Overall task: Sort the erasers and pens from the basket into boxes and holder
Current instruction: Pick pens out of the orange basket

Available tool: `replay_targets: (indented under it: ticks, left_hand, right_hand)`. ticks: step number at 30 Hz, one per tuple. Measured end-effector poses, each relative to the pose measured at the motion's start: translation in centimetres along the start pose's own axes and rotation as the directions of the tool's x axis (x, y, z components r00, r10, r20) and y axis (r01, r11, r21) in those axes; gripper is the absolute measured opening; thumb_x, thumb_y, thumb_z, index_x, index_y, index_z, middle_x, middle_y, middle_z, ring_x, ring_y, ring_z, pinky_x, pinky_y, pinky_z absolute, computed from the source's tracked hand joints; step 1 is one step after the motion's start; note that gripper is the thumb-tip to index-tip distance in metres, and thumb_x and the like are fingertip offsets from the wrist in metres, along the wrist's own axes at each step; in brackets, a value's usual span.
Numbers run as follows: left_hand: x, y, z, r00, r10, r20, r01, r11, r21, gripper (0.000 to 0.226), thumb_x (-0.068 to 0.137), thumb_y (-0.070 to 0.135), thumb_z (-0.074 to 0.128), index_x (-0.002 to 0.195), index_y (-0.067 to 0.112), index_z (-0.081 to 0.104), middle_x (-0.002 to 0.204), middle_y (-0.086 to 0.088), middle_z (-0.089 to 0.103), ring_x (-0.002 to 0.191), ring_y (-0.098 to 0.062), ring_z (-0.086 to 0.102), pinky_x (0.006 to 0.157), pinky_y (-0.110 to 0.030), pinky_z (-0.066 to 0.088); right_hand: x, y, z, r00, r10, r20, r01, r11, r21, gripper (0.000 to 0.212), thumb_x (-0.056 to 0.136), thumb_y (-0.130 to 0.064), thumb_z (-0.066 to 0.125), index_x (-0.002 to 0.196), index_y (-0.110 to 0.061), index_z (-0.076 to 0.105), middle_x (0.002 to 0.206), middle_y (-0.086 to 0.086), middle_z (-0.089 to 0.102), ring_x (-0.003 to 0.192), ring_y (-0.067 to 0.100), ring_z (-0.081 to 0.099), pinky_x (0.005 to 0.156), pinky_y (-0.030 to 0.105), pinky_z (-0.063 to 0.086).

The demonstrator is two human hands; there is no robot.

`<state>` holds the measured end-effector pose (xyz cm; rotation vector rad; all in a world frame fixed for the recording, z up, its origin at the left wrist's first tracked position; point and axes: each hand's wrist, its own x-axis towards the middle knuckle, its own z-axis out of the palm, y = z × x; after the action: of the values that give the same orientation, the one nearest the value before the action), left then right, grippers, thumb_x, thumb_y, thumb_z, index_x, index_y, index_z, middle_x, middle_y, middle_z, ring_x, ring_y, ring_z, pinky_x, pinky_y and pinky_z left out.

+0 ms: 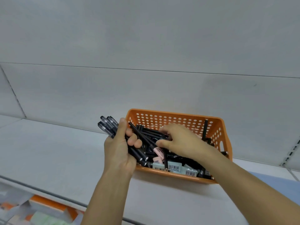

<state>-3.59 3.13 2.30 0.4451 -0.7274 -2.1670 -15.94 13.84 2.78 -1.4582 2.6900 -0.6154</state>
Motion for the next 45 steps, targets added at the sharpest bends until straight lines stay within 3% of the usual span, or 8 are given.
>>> replay_targets:
  ticks: [11,17,20,27,33,37,41,45]
  left_hand:
    - [0.1,-0.1,-0.4,0.995,-0.085,0.053,0.082,0.995,0.05,0.024,0.093,0.025,0.061,0.076,0.01,0.051,0.059,0.001,0.044,0.041,-0.008,0.035,0.037,-0.02,0.034]
    - [0.2,-0.8,-0.4,0.975,-0.205,0.084,0.204,0.979,0.02,0.021,0.092,0.027,0.061,0.081,0.012,0.052,0.058,0.002,0.045,0.04,-0.007,0.037,0.035,-0.02,0.035]
    - [0.2,-1.3,0.2,0.917,-0.371,0.149,0.384,0.92,-0.075,0.02,0.092,0.03,0.059,0.082,0.014,0.054,0.057,0.002,0.048,0.037,-0.006,0.039,0.032,-0.018,0.035]
    - [-0.1,-2.4,0.7,0.641,-0.622,0.45,0.61,0.768,0.195,0.055,0.083,0.057,0.056,0.086,0.004,0.067,0.075,-0.011,0.064,0.033,-0.005,0.045,0.03,-0.015,0.037]
    - [-0.6,-2.3,0.4,0.547,-0.64,0.539,0.653,0.73,0.203,0.038,0.063,0.018,0.089,0.084,0.003,0.061,0.06,-0.007,0.061,0.035,-0.008,0.049,0.03,-0.015,0.037]
    - [-1.2,-2.2,0.7,0.652,-0.596,0.469,0.573,0.792,0.211,0.026,0.08,0.019,0.071,0.097,0.002,0.062,0.069,-0.005,0.06,0.042,-0.007,0.052,0.033,-0.016,0.042]
    - [-2.1,-2.5,1.2,0.664,-0.604,0.441,0.577,0.789,0.212,0.034,0.085,0.018,0.062,0.116,0.004,0.065,0.074,-0.004,0.061,0.052,-0.01,0.061,0.048,-0.023,0.055]
    - [-2.8,-2.5,1.7,0.636,-0.596,0.491,0.608,0.778,0.156,0.031,0.081,0.021,0.071,0.108,0.006,0.066,0.075,-0.005,0.061,0.058,-0.015,0.064,0.057,-0.03,0.06]
  right_hand:
    - [4.2,-2.2,0.9,0.999,-0.012,0.048,0.038,0.813,-0.581,0.008,0.095,-0.02,0.05,0.088,-0.018,0.047,0.09,0.0,0.057,0.076,0.02,0.05,0.065,0.033,0.04]
    - [1.9,-0.4,-1.9,0.999,-0.014,-0.032,0.008,0.984,-0.178,0.012,0.102,-0.026,0.037,0.106,-0.016,0.043,0.079,0.0,0.057,0.066,0.018,0.055,0.054,0.034,0.044]
    - [0.5,0.0,-3.8,0.985,-0.126,-0.116,0.126,0.992,-0.001,0.011,0.104,-0.028,0.037,0.112,-0.021,0.04,0.077,0.002,0.058,0.064,0.019,0.056,0.055,0.035,0.044]
    - [0.0,2.5,-4.1,0.701,-0.71,-0.068,0.436,0.502,-0.747,0.028,0.087,-0.002,0.053,0.108,-0.021,0.055,0.101,-0.001,0.061,0.097,0.023,0.056,0.095,0.038,0.038]
    - [0.3,3.1,-3.2,0.678,-0.717,-0.161,0.407,0.549,-0.73,0.036,0.086,0.001,0.047,0.117,-0.013,0.058,0.126,0.006,0.06,0.121,0.026,0.051,0.109,0.043,0.034]
    - [0.2,3.1,-3.6,0.865,-0.309,-0.395,0.29,0.951,-0.107,0.073,0.079,0.019,0.047,0.142,-0.017,0.042,0.151,0.004,0.037,0.14,0.02,0.03,0.117,0.038,0.026]
    - [0.7,0.7,-3.6,0.967,0.146,-0.208,0.079,0.605,0.792,0.032,0.105,-0.029,0.034,0.122,-0.022,0.061,0.125,-0.005,0.063,0.12,0.011,0.057,0.104,0.033,0.043]
    - [1.0,-1.0,-3.2,0.996,0.058,-0.07,0.015,0.654,0.757,0.042,0.103,-0.039,0.038,0.101,-0.017,0.074,0.103,-0.002,0.074,0.097,0.02,0.069,0.075,0.028,0.053]
